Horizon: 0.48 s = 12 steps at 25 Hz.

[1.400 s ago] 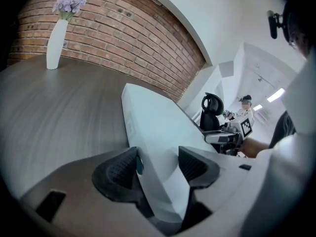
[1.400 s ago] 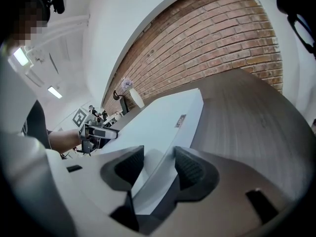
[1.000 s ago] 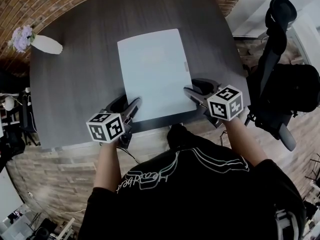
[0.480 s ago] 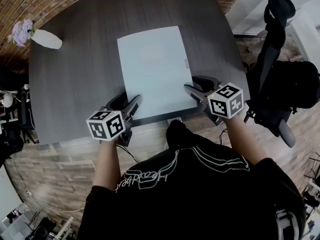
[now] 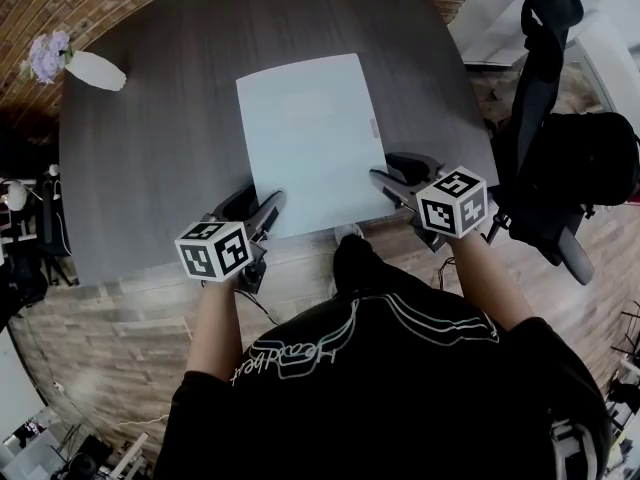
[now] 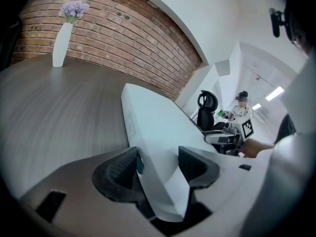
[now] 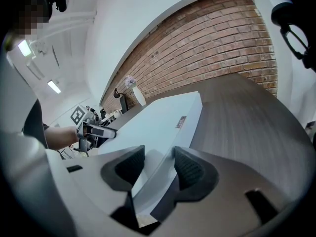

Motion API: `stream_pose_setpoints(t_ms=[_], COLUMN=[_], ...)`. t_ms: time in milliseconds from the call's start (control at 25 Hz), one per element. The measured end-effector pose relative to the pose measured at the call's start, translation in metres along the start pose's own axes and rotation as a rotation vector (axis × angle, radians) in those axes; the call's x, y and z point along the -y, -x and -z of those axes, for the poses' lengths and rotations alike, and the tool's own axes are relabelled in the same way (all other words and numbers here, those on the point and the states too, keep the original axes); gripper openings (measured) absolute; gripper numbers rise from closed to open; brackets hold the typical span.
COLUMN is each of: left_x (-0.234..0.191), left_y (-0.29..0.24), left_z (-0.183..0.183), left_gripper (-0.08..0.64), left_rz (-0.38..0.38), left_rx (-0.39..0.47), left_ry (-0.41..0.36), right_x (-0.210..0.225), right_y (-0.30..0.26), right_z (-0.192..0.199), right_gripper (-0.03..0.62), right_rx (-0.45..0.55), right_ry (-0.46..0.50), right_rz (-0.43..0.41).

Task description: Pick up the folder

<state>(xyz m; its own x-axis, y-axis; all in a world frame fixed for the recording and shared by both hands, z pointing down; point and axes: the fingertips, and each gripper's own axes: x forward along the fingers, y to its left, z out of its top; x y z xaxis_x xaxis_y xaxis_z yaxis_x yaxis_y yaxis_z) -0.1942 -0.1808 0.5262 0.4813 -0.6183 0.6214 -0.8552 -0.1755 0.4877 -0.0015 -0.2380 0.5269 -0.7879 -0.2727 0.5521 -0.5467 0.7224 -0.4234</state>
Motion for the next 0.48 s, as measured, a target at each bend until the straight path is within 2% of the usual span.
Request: stream_pose_setpoints(t_ms=[480], left_x=[0.010], left_y=[0.013], left_z=[0.022], left_gripper=[0.262], left_rz=[-0.002], left_rx=[-0.020], left_ry=[-0.008], right_x=[-0.016], right_y=[0.013], right_z=[0.020], right_gripper=[0.170], right_rx=[0.014], right_ry=[-0.014], right_rz=[0.002])
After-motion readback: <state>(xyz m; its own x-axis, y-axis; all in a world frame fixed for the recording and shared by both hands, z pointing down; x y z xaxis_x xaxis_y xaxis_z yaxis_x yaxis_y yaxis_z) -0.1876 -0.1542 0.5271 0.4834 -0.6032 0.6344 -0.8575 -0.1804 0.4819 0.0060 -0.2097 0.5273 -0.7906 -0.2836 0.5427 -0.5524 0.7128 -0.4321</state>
